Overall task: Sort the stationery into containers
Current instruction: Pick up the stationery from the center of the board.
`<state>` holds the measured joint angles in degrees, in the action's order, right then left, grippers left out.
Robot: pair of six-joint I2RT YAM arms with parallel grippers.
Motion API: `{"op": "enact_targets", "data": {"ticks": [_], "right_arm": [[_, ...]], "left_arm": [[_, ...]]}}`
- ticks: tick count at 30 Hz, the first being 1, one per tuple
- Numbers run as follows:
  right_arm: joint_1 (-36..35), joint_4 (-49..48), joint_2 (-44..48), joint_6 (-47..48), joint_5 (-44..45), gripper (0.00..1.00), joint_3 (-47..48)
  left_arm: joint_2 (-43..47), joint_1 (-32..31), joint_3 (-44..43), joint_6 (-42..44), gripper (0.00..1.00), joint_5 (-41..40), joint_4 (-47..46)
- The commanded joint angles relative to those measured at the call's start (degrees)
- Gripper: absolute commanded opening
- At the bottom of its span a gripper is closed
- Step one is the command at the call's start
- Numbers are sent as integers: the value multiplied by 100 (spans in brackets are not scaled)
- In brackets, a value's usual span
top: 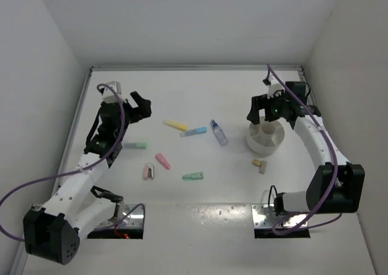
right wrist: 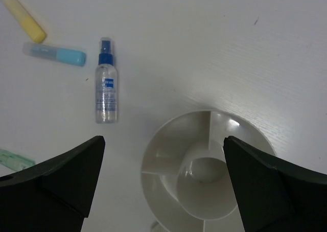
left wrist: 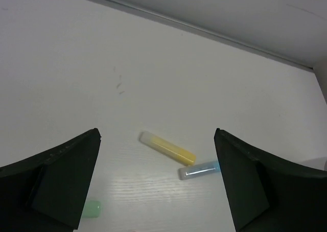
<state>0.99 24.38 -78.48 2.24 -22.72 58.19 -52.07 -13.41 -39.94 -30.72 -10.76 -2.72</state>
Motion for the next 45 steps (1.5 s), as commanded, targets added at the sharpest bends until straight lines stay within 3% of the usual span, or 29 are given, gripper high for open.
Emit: {"op": "enact_targets", "data": {"ticks": [1,8,11,12,13,14,15,16,17,18,19,20,21,23,24,26,27,28,29,30,33,39,45], "right_arm": [[32,-72,385,110,-93,100,132],[32,-135,632,241,154,100,-45],[32,100,571,618,-195,100,-46],[32,302,570,933,-528,100,-45],[-20,356,518,1023,-749,100,-45],[-20,287,518,1102,-952,96,-45],[-90,382,370,1303,-1493,78,-45],[-169,435,264,1479,-1664,29,7],[-239,358,158,1481,-1726,0,60],[-318,487,-86,1672,-2084,0,147],[-476,489,-202,1831,-2218,10,340],[-564,489,-316,2215,-2419,72,411],[-652,680,-430,2567,-2761,100,490],[-1021,595,-826,2913,-2651,100,719],[-1162,429,-1010,2853,-2197,100,815],[-1608,217,-1492,1849,-1345,97,1280],[-1733,373,-2139,1615,-618,92,1804],[-1821,531,-2450,1543,-454,88,2036],[-2014,533,-2688,1342,-174,79,2203],[-2120,533,-2890,871,438,63,2396],[-2392,217,-3392,437,1310,58,2556],[-2472,261,-3842,128,1973,54,2839],[-2525,690,-4087,180,2097,59,2908]], "left_arm": [[-329,5,-215,-92,100,900,-265],[-1190,-504,-856,57,100,743,666],[-1384,-768,-971,128,87,532,790],[-1384,-768,-971,128,74,479,791],[-1384,-847,-971,189,32,427,843],[-1384,-848,-1024,189,9,339,843],[-1384,-848,-1024,50,0,251,922],[-1384,-848,-1024,-12,0,102,923],[-1384,-848,-1024,-13,0,23,923],[-1384,-848,-1024,-135,3,-48,923],[-1384,-848,-1024,-197,29,-275,975],[-1384,-848,-1024,-267,83,-373,975],[-1384,-848,-1024,-329,95,-443,1045],[-1437,-848,-1024,-329,100,-567,1098],[-1437,-848,-1024,-329,100,-567,1098],[-1437,-848,-1076,-469,100,-681,1169],[-1437,-848,-1077,-470,100,-760,1221],[-1489,-848,-1129,-531,100,-760,1274],[-1490,-848,-1130,-532,100,-821,1274],[-1490,-848,-1130,-532,100,-822,1274],[-1490,-848,-1130,-532,100,-761,1274],[-1490,-848,-1182,-532,100,-647,1274],[-1490,-848,-1182,-532,100,-541,1274]]}}
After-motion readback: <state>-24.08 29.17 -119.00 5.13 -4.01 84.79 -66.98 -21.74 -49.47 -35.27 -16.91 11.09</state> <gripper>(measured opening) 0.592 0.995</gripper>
